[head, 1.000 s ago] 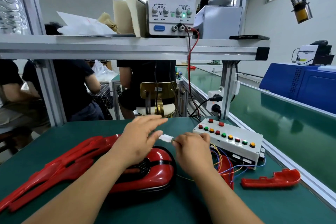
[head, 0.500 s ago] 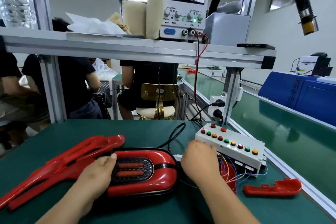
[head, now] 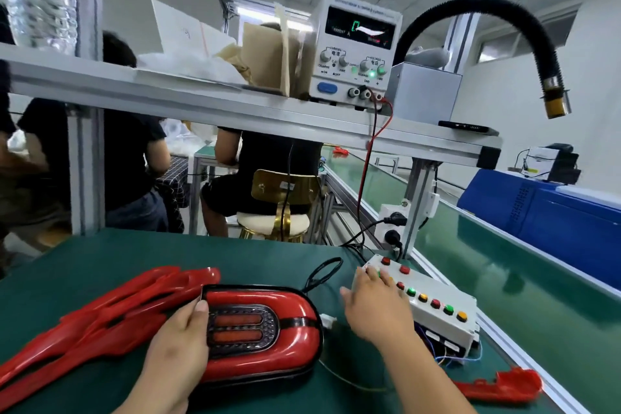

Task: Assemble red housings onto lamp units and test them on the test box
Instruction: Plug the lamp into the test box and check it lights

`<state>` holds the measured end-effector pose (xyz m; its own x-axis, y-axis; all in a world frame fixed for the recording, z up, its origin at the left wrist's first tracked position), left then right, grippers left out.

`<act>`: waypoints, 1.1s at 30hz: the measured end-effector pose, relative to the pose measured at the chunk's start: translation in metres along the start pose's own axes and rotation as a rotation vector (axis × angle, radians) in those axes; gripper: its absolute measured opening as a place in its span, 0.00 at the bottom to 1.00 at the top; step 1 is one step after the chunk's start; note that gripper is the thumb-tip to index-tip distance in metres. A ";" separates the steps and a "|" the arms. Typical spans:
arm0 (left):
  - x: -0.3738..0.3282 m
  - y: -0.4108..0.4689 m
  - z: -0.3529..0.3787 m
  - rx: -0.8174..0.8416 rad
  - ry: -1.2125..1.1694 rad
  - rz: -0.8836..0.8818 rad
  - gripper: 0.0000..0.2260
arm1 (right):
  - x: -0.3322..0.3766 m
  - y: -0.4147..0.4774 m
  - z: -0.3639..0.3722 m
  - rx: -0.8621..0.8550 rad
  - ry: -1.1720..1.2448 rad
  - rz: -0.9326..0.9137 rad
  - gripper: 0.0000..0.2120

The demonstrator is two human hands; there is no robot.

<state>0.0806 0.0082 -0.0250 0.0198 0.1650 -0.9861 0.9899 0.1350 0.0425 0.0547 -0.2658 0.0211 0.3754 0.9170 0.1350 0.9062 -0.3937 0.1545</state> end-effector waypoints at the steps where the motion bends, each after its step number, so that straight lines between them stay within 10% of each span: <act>1: 0.000 0.001 0.000 0.007 -0.017 0.001 0.19 | -0.001 0.006 0.004 0.018 0.007 -0.002 0.30; 33: 0.019 0.014 0.007 -0.001 -0.169 -0.003 0.16 | -0.011 0.019 0.030 0.024 -0.256 -0.019 0.43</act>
<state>0.0961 0.0064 -0.0443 0.0400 -0.0023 -0.9992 0.9899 0.1362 0.0393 0.0735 -0.2815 -0.0070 0.3924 0.9119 -0.1203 0.9168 -0.3773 0.1306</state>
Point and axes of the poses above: each hand's wrist, its own y-axis towards the middle knuckle, its own z-axis out of the palm, x = y × z, the point moved 3 cm from there along y, towards the middle knuckle, and after that the axes turned 1 degree about -z, right-handed, at the moved point
